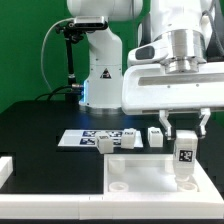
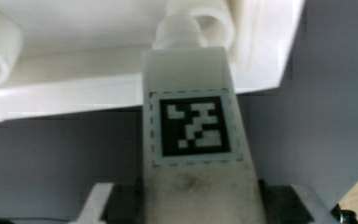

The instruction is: Assemble one leg

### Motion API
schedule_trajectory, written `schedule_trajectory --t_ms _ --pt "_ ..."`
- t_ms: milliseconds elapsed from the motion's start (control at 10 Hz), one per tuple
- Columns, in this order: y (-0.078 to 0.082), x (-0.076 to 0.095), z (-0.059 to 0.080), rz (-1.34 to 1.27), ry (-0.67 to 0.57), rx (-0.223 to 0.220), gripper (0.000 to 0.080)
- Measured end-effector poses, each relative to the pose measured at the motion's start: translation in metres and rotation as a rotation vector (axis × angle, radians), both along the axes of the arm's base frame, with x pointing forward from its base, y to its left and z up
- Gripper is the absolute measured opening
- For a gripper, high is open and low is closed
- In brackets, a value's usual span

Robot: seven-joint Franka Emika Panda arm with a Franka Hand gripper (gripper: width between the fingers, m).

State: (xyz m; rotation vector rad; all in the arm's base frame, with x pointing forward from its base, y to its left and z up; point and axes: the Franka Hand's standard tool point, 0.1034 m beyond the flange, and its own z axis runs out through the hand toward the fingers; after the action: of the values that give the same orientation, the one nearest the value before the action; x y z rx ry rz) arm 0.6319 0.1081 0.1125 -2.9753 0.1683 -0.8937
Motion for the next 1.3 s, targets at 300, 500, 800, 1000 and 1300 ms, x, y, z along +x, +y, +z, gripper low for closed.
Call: schedule_trajectory --t_ms 300,500,800,1000,1300 --pt "0.008 0.000 -0.007 0.010 -0.026 -0.003 0.0287" --pt "0.008 -0.002 -0.014 0.007 -0.027 -0.007 0.0287" --pt "0.007 -0.004 -0.021 0.009 -0.031 -0.014 0.0287" --pt "0.006 -0.004 -0.022 0.012 -0.073 -0.021 0.0287" --pt "0.006 -0.005 -0.023 0.018 -0.063 -0.026 0.0382"
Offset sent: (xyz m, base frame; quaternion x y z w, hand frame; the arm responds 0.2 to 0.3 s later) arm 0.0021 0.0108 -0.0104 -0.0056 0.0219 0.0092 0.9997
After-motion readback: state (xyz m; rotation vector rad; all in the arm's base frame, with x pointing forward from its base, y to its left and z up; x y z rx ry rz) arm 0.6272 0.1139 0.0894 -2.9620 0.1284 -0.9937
